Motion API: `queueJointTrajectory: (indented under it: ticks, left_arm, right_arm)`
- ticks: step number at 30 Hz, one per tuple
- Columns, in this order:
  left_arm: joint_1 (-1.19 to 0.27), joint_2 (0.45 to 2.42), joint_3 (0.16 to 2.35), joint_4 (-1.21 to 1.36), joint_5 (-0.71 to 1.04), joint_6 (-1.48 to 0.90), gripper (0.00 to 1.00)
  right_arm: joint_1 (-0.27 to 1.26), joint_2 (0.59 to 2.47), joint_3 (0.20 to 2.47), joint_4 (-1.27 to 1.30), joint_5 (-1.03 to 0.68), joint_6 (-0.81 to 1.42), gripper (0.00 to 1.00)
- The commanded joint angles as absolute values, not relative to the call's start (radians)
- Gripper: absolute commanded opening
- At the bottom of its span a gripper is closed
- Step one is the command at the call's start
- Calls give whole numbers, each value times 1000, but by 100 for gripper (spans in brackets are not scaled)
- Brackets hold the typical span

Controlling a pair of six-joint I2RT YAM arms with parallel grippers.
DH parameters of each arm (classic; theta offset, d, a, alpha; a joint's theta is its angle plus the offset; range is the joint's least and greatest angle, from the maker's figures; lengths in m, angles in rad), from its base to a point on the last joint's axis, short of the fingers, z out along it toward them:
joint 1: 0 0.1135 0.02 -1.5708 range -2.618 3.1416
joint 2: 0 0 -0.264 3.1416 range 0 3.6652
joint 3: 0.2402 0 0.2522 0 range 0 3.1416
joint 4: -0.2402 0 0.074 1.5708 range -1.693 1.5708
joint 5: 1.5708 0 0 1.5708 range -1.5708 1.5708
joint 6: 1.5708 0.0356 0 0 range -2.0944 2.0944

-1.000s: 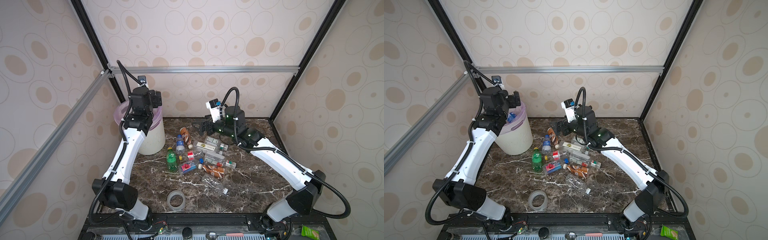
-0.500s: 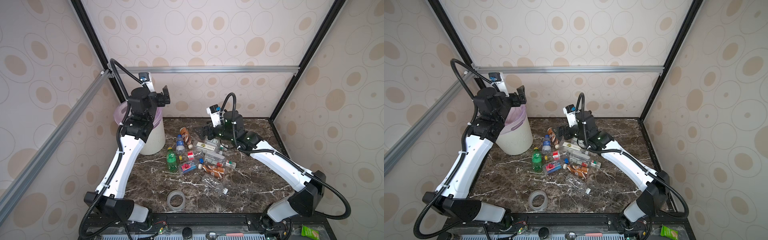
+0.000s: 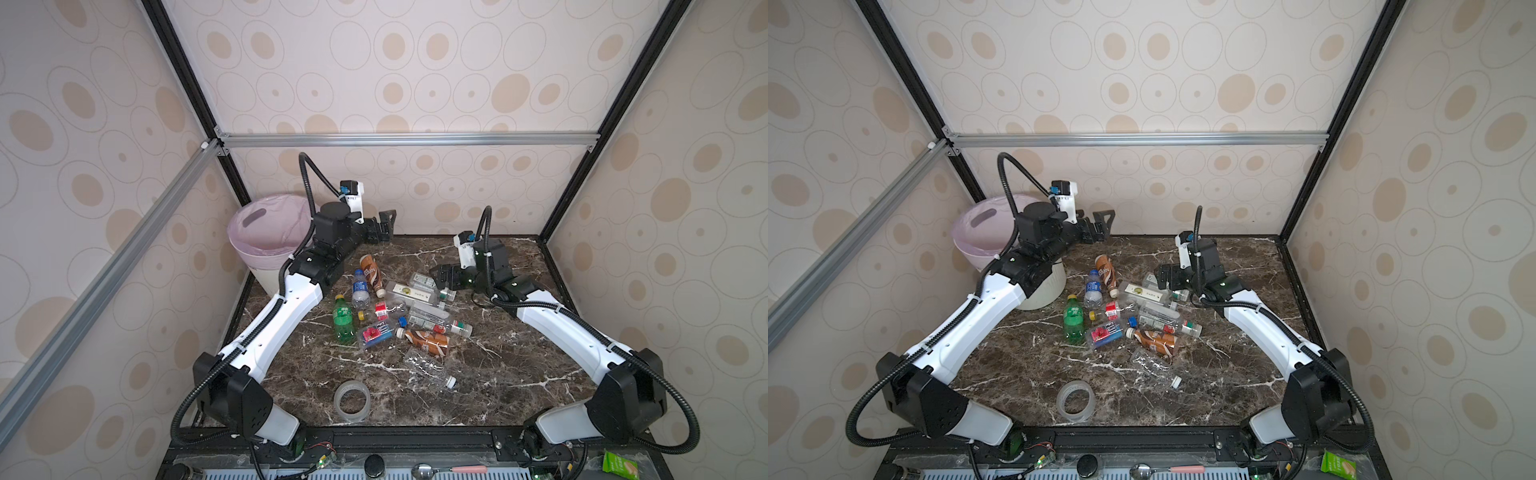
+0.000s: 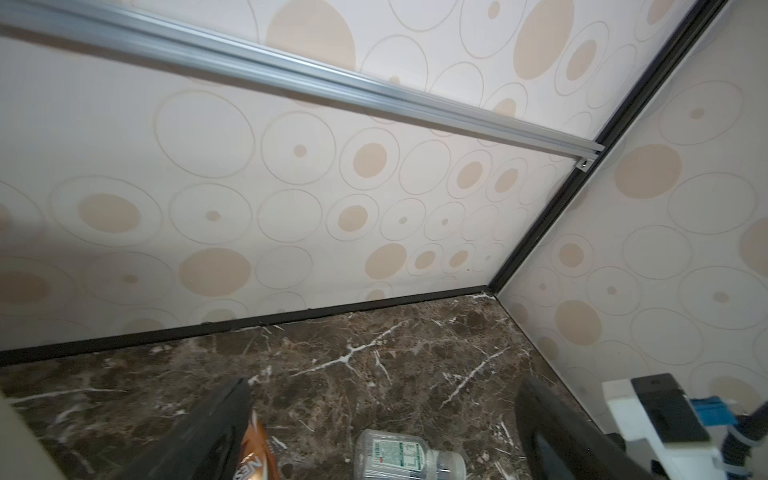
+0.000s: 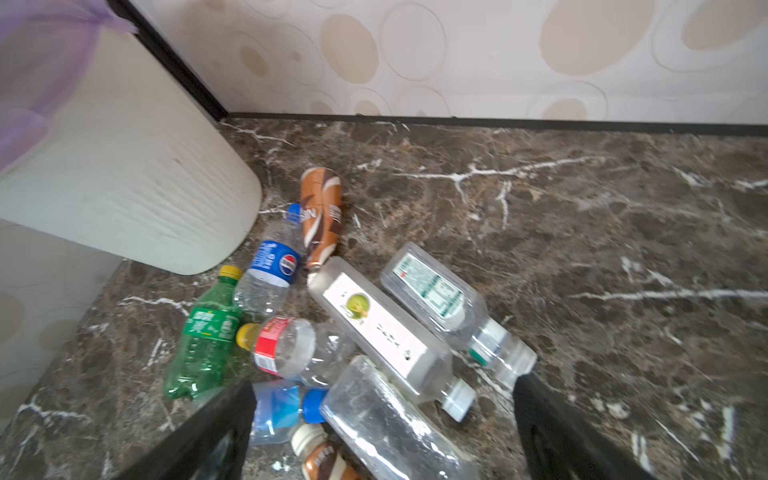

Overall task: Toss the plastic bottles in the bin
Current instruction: 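Lower left arm back toward the pile while right gripper reaches the clear green-label bottle, then grasp the clear green-label bottle with right gripper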

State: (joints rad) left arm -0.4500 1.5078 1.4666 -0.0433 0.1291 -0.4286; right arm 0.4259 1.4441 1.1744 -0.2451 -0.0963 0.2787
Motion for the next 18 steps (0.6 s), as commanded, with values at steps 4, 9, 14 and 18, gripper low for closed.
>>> queueJointTrajectory:
  ticks: [4,9,14,18]
  left_arm:
    - [-490,1533,1341,95,246,-596,99]
    - [-498,1538,1280,117,250,-636,99]
    - [-498,1552,1244,125,288,-665,99]
    - [-496,1579,1249,103,302,-664,99]
  right_arm:
    - [391,1548,1164,-299,-13,207,99]
    - [387,1670,1250,-352,-13,149,98]
    - [386,1807,1361,-391,-25,127,96]
    - [385,1887,1436,-408,-51,132,93]
